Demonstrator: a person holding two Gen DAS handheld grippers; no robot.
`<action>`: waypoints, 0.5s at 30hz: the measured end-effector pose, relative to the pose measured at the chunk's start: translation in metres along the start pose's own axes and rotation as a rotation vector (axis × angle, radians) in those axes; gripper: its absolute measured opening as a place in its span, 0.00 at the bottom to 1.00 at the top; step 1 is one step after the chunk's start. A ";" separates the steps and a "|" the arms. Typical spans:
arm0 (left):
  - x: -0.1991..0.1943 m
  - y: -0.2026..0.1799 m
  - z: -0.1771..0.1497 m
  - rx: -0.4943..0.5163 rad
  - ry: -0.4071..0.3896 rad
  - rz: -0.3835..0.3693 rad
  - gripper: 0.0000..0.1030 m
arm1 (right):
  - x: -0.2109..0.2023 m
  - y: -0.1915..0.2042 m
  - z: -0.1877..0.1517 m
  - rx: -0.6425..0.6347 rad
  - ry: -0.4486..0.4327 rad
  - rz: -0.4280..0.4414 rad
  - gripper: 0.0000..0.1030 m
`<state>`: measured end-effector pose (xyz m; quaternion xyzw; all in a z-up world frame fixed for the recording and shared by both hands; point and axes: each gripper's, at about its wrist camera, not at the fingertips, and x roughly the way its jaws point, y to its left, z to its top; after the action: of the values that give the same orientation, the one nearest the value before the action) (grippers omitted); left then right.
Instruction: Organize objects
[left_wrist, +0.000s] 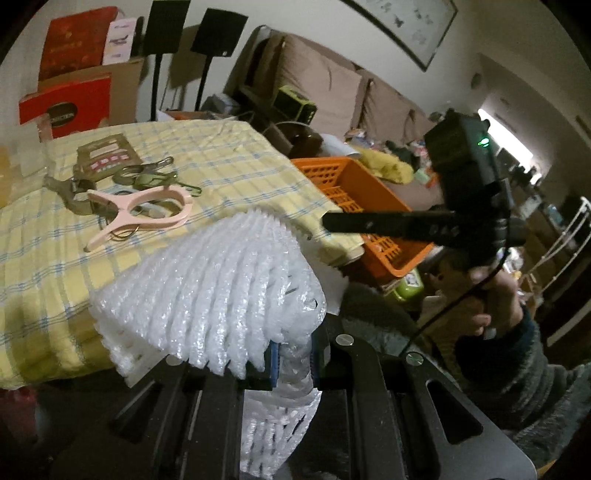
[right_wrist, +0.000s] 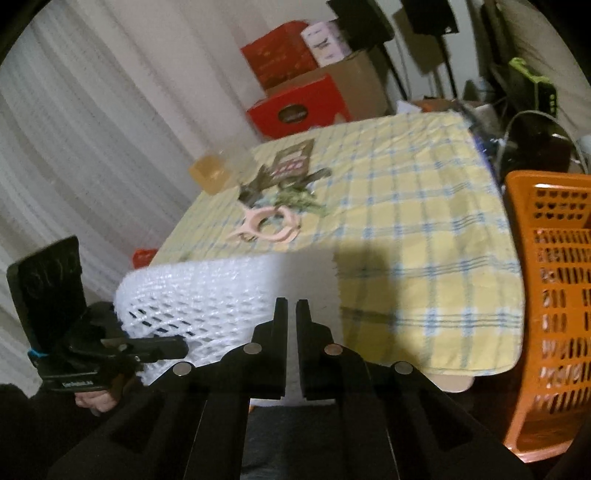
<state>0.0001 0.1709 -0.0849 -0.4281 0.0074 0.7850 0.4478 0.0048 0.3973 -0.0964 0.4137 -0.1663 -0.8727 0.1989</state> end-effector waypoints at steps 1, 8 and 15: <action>0.000 0.001 0.000 -0.002 0.001 0.014 0.11 | -0.003 -0.002 0.001 0.005 -0.010 -0.002 0.04; 0.003 0.002 -0.001 -0.001 0.004 0.029 0.11 | -0.010 -0.006 0.006 0.018 -0.037 -0.060 0.15; -0.003 0.000 -0.008 0.013 -0.032 -0.087 0.11 | 0.020 -0.014 -0.004 0.051 0.068 -0.006 0.80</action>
<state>0.0061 0.1655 -0.0882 -0.4124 -0.0134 0.7714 0.4844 -0.0067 0.3997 -0.1178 0.4488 -0.1804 -0.8541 0.1911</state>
